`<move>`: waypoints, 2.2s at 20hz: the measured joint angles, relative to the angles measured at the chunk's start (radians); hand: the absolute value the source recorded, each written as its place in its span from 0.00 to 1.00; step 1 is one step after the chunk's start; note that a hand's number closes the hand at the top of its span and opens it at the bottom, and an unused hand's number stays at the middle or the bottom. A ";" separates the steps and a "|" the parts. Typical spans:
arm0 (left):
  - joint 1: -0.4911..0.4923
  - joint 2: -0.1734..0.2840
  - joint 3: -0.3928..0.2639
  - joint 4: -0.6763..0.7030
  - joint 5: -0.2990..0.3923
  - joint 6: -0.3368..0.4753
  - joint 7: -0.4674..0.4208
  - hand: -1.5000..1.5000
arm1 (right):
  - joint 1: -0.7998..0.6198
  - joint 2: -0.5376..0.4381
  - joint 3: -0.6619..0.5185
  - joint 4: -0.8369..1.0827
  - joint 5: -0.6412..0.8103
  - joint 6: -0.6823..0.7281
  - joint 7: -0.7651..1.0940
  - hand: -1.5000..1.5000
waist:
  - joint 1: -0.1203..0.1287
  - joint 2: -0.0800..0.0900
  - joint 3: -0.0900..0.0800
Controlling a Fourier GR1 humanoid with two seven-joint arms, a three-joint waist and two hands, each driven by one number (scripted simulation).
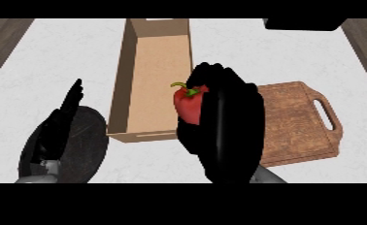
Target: Pick the bell pepper from the cutting board and place it in the cardboard box
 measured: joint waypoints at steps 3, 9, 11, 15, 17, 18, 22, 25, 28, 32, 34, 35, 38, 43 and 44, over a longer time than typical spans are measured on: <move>-0.018 0.001 -0.004 -0.003 -0.005 -0.001 0.010 0.50 | -0.124 0.000 -0.062 0.119 -0.075 -0.010 0.004 1.00 | 0.009 0.003 0.000; -0.025 -0.005 -0.010 0.004 -0.010 -0.002 0.006 0.50 | -0.302 0.001 -0.153 0.390 -0.209 -0.061 -0.019 1.00 | 0.021 0.007 0.001; -0.024 -0.008 -0.014 0.010 -0.013 -0.002 -0.003 0.50 | -0.350 0.001 -0.168 0.476 -0.258 -0.080 -0.023 1.00 | 0.027 0.009 0.001; -0.023 -0.001 -0.010 -0.001 -0.007 -0.012 -0.004 0.50 | -0.408 0.001 -0.188 0.650 -0.329 -0.142 -0.048 1.00 | 0.035 0.011 0.001; -0.038 -0.001 -0.008 -0.005 -0.003 -0.015 0.014 0.50 | -0.435 0.002 -0.202 0.741 -0.366 -0.170 -0.066 1.00 | 0.036 0.013 0.001; -0.039 -0.014 -0.018 0.004 -0.014 -0.003 0.006 0.50 | -0.444 0.002 -0.200 0.777 -0.384 -0.184 -0.069 1.00 | 0.036 0.013 0.001; -0.058 -0.009 -0.016 0.012 -0.013 -0.011 0.008 0.50 | -0.466 0.002 -0.238 0.924 -0.445 -0.282 -0.107 0.00 | 0.048 0.020 0.001; -0.057 -0.017 -0.019 0.030 -0.014 -0.008 -0.011 0.50 | -0.490 0.003 -0.231 1.019 -0.488 -0.367 -0.136 0.00 | 0.056 0.021 0.001; -0.084 -0.013 -0.016 0.037 -0.013 -0.013 0.001 0.50 | -0.500 0.004 -0.227 1.088 -0.528 -0.474 -0.170 0.00 | 0.061 0.023 0.001; -0.078 -0.021 -0.021 0.041 -0.020 -0.006 -0.004 0.50 | -0.512 0.005 -0.244 1.127 -0.546 -0.642 -0.200 0.00 | 0.059 0.022 0.002; -0.067 -0.025 -0.023 0.040 -0.023 -0.002 -0.003 0.50 | -0.517 0.005 -0.258 1.132 -0.536 -0.729 -0.208 0.00 | 0.052 0.019 0.002; -0.061 -0.020 -0.017 0.036 -0.020 -0.003 -0.001 0.50 | -0.516 0.004 -0.270 1.129 -0.532 -0.770 -0.215 0.00 | 0.046 0.017 0.002; -0.046 -0.012 -0.005 0.025 -0.011 -0.008 -0.002 0.50 | -0.503 0.004 -0.297 1.106 -0.533 -0.884 -0.242 0.00 | 0.030 0.011 0.003; -0.020 -0.013 0.004 0.000 -0.011 0.003 0.017 0.50 | -0.451 0.004 -0.351 1.038 -0.537 -1.029 -0.301 0.00 | -0.001 0.003 0.003; -0.012 -0.008 0.013 -0.001 -0.006 0.000 0.015 0.50 | -0.437 0.004 -0.357 1.015 -0.526 -1.043 -0.298 0.00 | -0.011 0.000 0.003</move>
